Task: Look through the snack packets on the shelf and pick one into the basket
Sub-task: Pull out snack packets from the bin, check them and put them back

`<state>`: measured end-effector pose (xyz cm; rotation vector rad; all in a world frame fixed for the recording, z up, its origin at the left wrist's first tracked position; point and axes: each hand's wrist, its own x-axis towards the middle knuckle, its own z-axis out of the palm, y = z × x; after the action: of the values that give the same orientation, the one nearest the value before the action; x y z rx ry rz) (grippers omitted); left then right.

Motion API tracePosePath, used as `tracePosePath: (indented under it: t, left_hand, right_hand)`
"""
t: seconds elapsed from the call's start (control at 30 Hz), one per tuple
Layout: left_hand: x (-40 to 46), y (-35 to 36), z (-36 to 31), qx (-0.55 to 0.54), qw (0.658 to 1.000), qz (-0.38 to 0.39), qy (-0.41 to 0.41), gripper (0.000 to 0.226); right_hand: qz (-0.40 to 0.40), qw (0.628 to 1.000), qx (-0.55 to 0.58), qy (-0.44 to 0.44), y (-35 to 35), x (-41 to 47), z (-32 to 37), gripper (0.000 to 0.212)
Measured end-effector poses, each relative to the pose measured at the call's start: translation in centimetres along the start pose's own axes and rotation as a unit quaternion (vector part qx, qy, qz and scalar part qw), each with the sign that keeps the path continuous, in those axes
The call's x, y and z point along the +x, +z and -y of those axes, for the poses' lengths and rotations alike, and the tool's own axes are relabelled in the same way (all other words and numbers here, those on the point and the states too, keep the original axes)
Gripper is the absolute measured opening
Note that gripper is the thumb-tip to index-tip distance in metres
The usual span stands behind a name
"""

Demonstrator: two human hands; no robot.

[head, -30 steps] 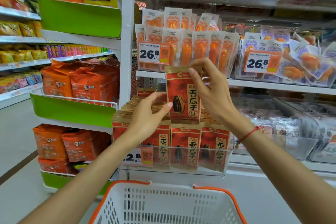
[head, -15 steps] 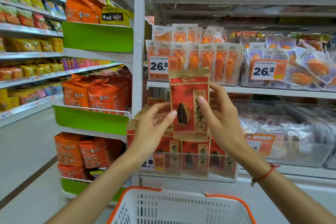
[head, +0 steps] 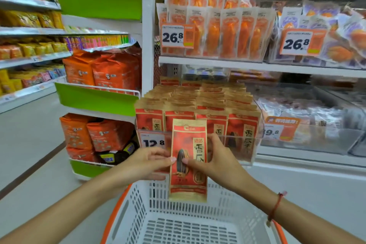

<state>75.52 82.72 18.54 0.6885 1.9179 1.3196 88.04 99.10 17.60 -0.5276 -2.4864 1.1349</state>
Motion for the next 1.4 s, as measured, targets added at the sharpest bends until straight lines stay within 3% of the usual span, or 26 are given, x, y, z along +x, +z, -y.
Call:
tracePosePath:
  t: [0.17,0.3,0.63,0.77,0.93,1.0,1.1,1.2,1.4]
  left_hand:
    - [0.6,1.0,1.3,0.007,0.998,0.042,-0.043,0.026]
    - [0.9,1.3,1.9,0.062,0.996,0.049,-0.034,0.033]
    - [0.8,0.4,1.3,0.083,0.993,0.08,-0.017,0.035]
    - [0.6,1.1,0.9,0.051,0.997,0.057,0.004,0.034]
    - [0.2,1.4,0.4,0.049,0.997,0.009,0.051,0.05]
    - [0.1,1.2,0.4,0.039,0.997,-0.013,0.066,0.047]
    - [0.0,0.8,0.2,-0.013,0.993,-0.058,0.099,0.019]
    - [0.0,0.2,0.2,-0.036,0.99,-0.079,0.111,0.021]
    - [-0.7,-1.1,-0.1,-0.038,0.992,-0.04,0.109,0.028]
  right_hand:
    - [0.025,0.998,-0.038,0.033,0.5,0.5,-1.5,0.042]
    - [0.032,0.996,0.034,0.071,0.1,0.9,-2.5,0.061]
    - [0.05,0.985,0.122,0.113,-0.7,1.2,-2.9,0.038]
    - [0.024,0.983,0.144,0.108,-0.4,0.9,-2.6,0.044]
    - [0.033,0.98,0.172,0.092,0.0,0.4,-1.5,0.059]
    - [0.043,0.983,0.164,0.075,0.3,0.2,-1.1,0.048]
    - [0.068,0.986,0.139,0.058,0.5,-0.2,-0.8,0.028]
    - [0.119,0.978,0.167,0.048,0.2,-0.2,-0.9,0.041]
    - [0.208,0.96,0.186,0.018,-2.4,0.1,-1.4,0.059]
